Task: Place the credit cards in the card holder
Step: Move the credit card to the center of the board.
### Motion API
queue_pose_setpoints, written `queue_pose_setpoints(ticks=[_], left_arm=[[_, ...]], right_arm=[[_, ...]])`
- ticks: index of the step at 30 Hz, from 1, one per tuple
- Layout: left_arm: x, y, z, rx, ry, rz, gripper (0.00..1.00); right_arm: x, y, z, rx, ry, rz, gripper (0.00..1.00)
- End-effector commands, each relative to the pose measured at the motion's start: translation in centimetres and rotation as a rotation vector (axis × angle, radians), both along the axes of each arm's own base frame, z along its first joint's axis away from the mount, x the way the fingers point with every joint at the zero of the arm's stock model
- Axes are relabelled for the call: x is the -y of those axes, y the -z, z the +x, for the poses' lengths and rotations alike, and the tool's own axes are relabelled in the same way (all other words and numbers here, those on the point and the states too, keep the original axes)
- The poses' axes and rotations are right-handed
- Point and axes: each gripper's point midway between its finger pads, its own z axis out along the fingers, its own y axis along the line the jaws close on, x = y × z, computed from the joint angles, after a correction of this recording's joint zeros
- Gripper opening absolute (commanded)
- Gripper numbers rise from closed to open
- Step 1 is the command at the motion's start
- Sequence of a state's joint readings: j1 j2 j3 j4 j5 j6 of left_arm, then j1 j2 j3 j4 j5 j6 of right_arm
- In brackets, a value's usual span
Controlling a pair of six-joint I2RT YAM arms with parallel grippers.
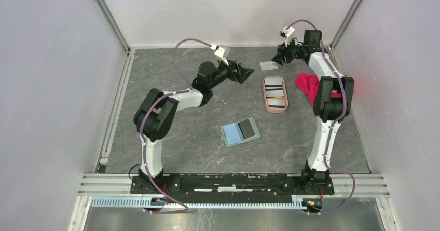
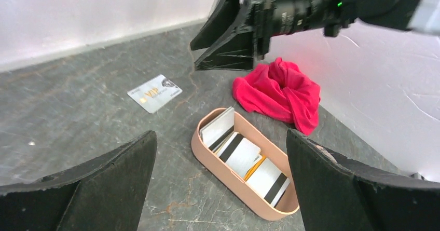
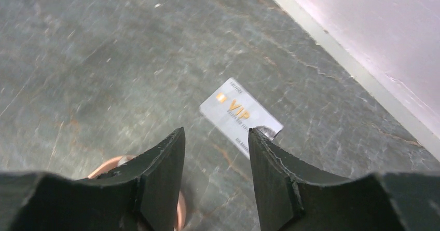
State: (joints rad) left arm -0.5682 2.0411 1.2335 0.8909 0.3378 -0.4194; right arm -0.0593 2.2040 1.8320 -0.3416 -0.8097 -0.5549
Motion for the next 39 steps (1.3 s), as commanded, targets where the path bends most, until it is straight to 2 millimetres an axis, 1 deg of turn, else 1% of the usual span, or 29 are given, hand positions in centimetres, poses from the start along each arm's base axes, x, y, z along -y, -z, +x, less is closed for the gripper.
queue_pose_setpoints(ticks=[1, 4, 6, 9, 12, 14, 18, 20, 23, 27, 31, 33, 36, 39], left_arm=[[-3.4, -4.8, 0.4, 0.065, -0.074, 0.025, 1.00], [-5.5, -5.0, 0.8, -0.008, -0.113, 0.047, 1.00], [-6.9, -4.4, 1.0, -0.077, -0.136, 0.069, 1.00], [-8.9, -3.4, 1.1, -0.150, -0.156, 0.080, 1.00], [-10.1, -2.7, 1.0, -0.191, -0.162, 0.051, 1.00], [-10.7, -2.1, 0.9, -0.210, -0.162, 0.036, 1.00], [-10.6, -2.1, 0.8, -0.216, -0.149, 0.027, 1.00], [-10.7, -2.0, 0.8, -0.220, -0.150, 0.029, 1.00], [-10.7, -1.7, 0.8, -0.226, -0.153, 0.031, 1.00], [-10.5, -1.5, 0.9, -0.239, -0.147, 0.028, 1.00], [-10.5, -1.2, 0.9, -0.255, -0.146, 0.026, 1.00], [-10.5, -1.0, 0.8, -0.266, -0.146, 0.027, 1.00], [-10.5, -0.4, 0.7, -0.301, -0.149, 0.021, 1.00], [-10.5, 0.3, 0.6, -0.347, -0.151, 0.009, 1.00]], right_arm=[[0.9, 0.9, 4.5, -0.095, 0.246, 0.139, 0.56], [1.0, 2.8, 5.4, -0.182, 0.380, 0.226, 0.59], [1.1, 3.6, 5.6, -0.208, 0.432, 0.251, 0.65], [1.6, 4.2, 6.4, -0.227, 0.500, 0.277, 0.71], [2.2, 4.9, 7.1, -0.224, 0.556, 0.273, 0.72], [2.4, 5.7, 7.3, -0.234, 0.577, 0.273, 0.69], [2.5, 7.9, 7.3, -0.274, 0.598, 0.273, 0.65], [2.3, 9.0, 7.1, -0.301, 0.597, 0.282, 0.64], [1.7, 10.1, 6.8, -0.339, 0.587, 0.299, 0.62], [0.1, 10.8, 5.9, -0.383, 0.531, 0.315, 0.57], [-2.1, 11.0, 4.7, -0.420, 0.456, 0.303, 0.49], [-4.4, 11.0, 3.7, -0.437, 0.399, 0.277, 0.46], [-6.6, 10.4, 2.4, -0.450, 0.329, 0.247, 0.42], [-8.8, 10.1, 0.9, -0.470, 0.266, 0.210, 0.41]])
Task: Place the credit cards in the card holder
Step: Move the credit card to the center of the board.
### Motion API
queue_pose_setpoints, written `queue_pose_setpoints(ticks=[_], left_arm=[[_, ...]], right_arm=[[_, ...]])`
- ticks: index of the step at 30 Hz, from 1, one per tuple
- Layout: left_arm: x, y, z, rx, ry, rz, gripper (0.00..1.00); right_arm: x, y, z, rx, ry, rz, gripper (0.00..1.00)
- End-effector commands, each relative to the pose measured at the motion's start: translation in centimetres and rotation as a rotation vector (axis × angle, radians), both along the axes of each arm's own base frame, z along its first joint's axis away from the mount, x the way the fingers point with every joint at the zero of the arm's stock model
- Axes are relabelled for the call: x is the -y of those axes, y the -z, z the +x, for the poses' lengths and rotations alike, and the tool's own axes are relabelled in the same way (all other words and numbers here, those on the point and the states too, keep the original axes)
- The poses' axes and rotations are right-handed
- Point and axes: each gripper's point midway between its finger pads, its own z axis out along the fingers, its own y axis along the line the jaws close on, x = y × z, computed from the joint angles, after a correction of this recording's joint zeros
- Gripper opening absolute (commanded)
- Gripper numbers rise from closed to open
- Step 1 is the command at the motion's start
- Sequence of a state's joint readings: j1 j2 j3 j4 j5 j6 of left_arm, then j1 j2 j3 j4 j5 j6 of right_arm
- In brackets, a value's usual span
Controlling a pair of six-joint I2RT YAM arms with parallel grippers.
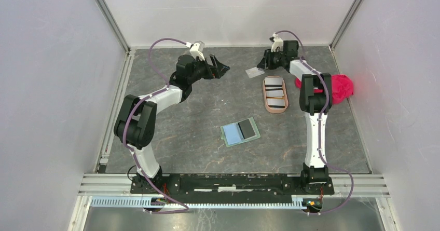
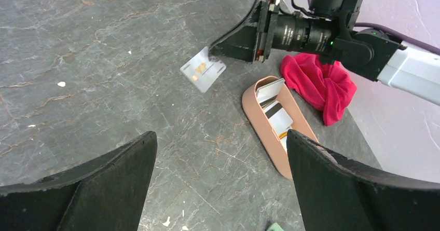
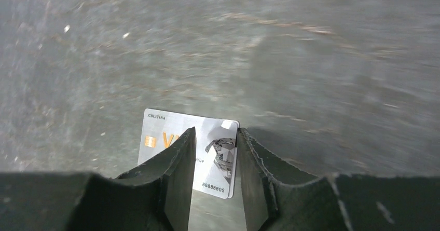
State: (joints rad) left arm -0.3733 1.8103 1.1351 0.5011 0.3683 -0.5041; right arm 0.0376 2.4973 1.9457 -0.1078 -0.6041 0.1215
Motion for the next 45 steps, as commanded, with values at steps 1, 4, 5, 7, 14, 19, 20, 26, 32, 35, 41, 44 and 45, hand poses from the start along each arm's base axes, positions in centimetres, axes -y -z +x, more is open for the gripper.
queue_pose_setpoints(ticks=[1, 4, 5, 7, 14, 19, 20, 26, 32, 35, 41, 44, 45], left_arm=[[0.4, -0.2, -0.3, -0.062, 0.002, -0.060, 1.00], [0.4, 0.7, -0.3, -0.109, -0.010, -0.076, 0.99], [0.4, 1.0, -0.3, -0.129, -0.022, -0.079, 0.99], [0.3, 1.7, -0.2, -0.166, -0.036, -0.076, 0.99], [-0.4, 3.1, 0.4, -0.245, -0.104, -0.052, 0.95], [-0.4, 3.4, -1.3, -0.334, -0.098, -0.079, 0.88], [-0.4, 3.3, -1.8, -0.346, -0.096, -0.090, 0.87], [-1.2, 2.9, -5.0, -0.421, -0.094, -0.091, 0.84], [-2.8, 4.2, -10.0, -0.501, -0.146, -0.050, 0.84], [-4.1, 4.4, -12.5, -0.528, -0.198, -0.064, 0.85], [-5.1, 3.3, -16.4, -0.564, -0.254, -0.156, 0.87], [-5.5, 4.0, -17.7, -0.604, -0.291, -0.160, 0.88], [-5.3, 4.1, -18.1, -0.612, -0.294, -0.167, 0.88]], right_arm=[[-4.7, -0.1, -3.9, -0.079, -0.158, -0.029, 0.41], [-6.7, 0.0, -5.6, -0.106, -0.218, -0.038, 0.39], [-7.4, 0.1, -6.2, -0.105, -0.245, -0.049, 0.39], [-8.5, 0.5, -7.6, -0.120, -0.297, -0.074, 0.38], [-11.6, 1.5, -13.2, -0.152, -0.474, -0.117, 0.36], [-13.4, 2.1, -18.2, -0.181, -0.604, -0.144, 0.33], [-13.7, 2.0, -19.0, -0.180, -0.625, -0.148, 0.33], [-15.9, 2.0, -23.8, -0.198, -0.739, -0.138, 0.31], [-18.2, 1.7, -27.0, -0.217, -0.798, -0.077, 0.29], [-18.8, 1.8, -28.1, -0.238, -0.803, -0.050, 0.29], [-19.3, 0.9, -29.2, -0.254, -0.762, 0.033, 0.30], [-19.6, 0.4, -29.6, -0.262, -0.743, 0.063, 0.30], [-19.8, 0.4, -29.8, -0.267, -0.736, 0.072, 0.31]])
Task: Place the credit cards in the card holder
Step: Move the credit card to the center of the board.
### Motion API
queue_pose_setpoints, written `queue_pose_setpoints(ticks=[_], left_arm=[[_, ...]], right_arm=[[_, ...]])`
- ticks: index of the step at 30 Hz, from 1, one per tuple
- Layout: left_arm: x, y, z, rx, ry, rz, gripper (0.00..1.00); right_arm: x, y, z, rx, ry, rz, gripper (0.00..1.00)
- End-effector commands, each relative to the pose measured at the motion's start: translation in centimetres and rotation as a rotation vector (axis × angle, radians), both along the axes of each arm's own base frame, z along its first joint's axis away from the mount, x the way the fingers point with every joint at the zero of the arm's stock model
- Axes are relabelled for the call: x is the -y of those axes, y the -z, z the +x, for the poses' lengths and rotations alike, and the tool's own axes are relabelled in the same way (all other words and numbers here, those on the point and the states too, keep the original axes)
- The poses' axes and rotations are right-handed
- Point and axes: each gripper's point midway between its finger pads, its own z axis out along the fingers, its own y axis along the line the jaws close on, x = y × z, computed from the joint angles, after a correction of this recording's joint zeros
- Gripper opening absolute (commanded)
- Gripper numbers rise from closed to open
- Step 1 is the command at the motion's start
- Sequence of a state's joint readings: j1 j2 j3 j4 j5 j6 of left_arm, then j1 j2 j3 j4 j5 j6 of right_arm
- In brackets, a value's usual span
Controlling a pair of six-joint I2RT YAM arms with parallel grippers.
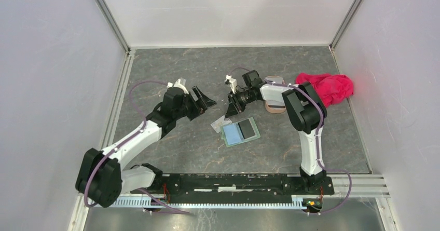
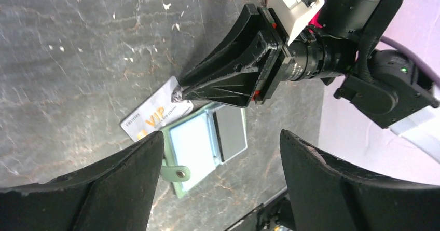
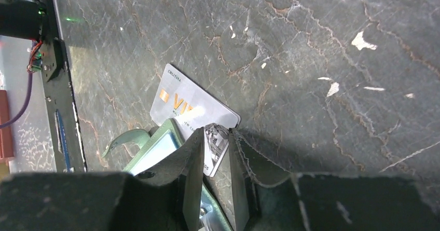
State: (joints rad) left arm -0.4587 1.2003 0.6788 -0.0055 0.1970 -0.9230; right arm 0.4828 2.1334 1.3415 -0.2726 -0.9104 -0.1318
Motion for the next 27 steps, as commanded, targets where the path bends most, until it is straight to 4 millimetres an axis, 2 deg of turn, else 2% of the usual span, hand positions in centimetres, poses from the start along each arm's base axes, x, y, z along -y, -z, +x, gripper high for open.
queue_pose_setpoints(ticks=[1, 7, 10, 12, 16, 21, 25, 27], left_arm=[[-0.1, 0.5, -1.5, -0.076, -0.096, -0.049, 0.88], [1.1, 2.4, -3.3, -0.158, -0.177, -0.010, 0.93], [0.4, 3.3, -3.6, -0.192, -0.230, 0.093, 1.00], [-0.3, 4.1, -4.0, -0.221, -0.265, 0.123, 1.00], [-0.1, 5.8, -5.9, -0.284, -0.274, 0.055, 1.00], [-0.1, 5.3, -7.8, -0.245, -0.249, 0.019, 1.00], [-0.3, 6.9, -9.5, -0.275, -0.245, -0.043, 0.97], [-0.2, 7.3, -9.6, -0.272, -0.244, -0.068, 0.94]], right_arm=[[-0.6, -0.4, -0.8, -0.026, 0.045, 0.010, 0.31], [-2.4, -0.1, -2.7, -0.043, -0.001, 0.010, 0.33], [-3.1, -0.9, -2.7, -0.039, -0.005, 0.033, 0.35], [-3.2, -1.5, -2.3, -0.010, -0.002, 0.038, 0.36], [-3.1, -1.4, -2.0, 0.000, 0.010, 0.030, 0.37], [-2.2, 0.2, -2.8, -0.023, 0.020, -0.012, 0.35], [-2.2, 0.8, -2.9, -0.034, 0.021, -0.021, 0.34], [-2.2, 1.0, -2.9, -0.037, 0.020, -0.023, 0.34]])
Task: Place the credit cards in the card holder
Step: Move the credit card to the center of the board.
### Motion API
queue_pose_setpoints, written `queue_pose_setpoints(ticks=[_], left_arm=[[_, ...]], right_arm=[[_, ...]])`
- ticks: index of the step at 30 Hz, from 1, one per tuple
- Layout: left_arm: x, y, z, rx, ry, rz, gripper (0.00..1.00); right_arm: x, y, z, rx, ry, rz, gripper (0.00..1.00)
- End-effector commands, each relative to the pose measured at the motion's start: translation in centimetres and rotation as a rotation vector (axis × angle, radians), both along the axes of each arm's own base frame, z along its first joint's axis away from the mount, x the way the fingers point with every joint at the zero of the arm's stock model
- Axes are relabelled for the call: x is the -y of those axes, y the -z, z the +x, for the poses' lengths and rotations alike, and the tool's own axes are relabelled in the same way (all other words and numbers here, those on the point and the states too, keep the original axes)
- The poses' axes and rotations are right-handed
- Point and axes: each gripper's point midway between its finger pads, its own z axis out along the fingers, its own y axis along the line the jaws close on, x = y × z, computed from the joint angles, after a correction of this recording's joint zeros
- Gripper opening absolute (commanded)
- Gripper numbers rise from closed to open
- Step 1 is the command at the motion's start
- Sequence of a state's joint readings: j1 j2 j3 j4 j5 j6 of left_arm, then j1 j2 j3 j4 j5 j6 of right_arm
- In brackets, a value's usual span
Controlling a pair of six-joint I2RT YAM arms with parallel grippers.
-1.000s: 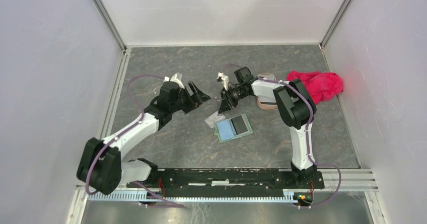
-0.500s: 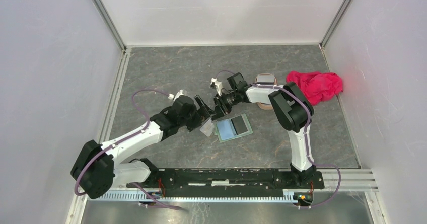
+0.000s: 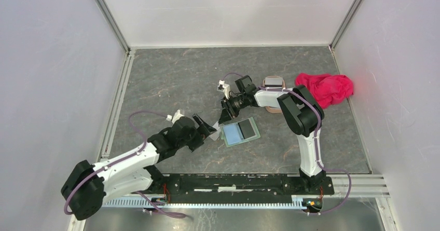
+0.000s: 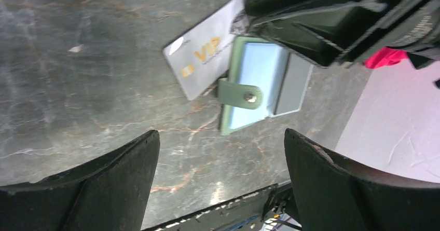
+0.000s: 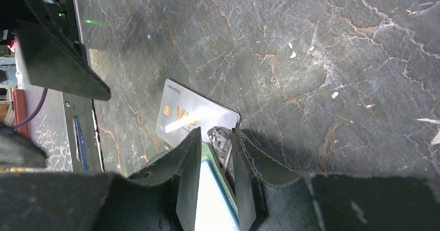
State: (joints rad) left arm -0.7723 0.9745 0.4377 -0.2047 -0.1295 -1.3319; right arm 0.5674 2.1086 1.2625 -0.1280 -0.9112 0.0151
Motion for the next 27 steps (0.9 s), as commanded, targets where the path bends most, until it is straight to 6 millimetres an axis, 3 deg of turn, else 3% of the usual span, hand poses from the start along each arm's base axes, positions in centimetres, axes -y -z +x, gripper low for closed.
queue_pose_setpoints(ticks=[1, 10, 17, 21, 27], left_arm=[[0.0, 0.8, 0.2, 0.001, -0.070, -0.069, 0.94], [0.8, 2.8, 1.8, 0.040, -0.066, -0.060, 0.91], [-1.5, 5.2, 1.7, 0.013, -0.136, -0.008, 0.78], [-3.2, 5.4, 2.3, 0.051, -0.173, 0.023, 0.78], [-3.6, 5.3, 2.8, 0.092, -0.127, -0.013, 0.78]], right_arm=[[0.8, 1.3, 0.1, 0.005, 0.028, -0.054, 0.34], [1.0, 1.9, -0.1, 0.010, 0.013, -0.065, 0.34], [1.1, 2.4, -0.4, -0.003, 0.005, -0.068, 0.33], [1.3, 2.9, -0.6, -0.018, 0.004, -0.077, 0.32], [2.0, 4.2, -0.5, -0.032, 0.004, -0.118, 0.28]])
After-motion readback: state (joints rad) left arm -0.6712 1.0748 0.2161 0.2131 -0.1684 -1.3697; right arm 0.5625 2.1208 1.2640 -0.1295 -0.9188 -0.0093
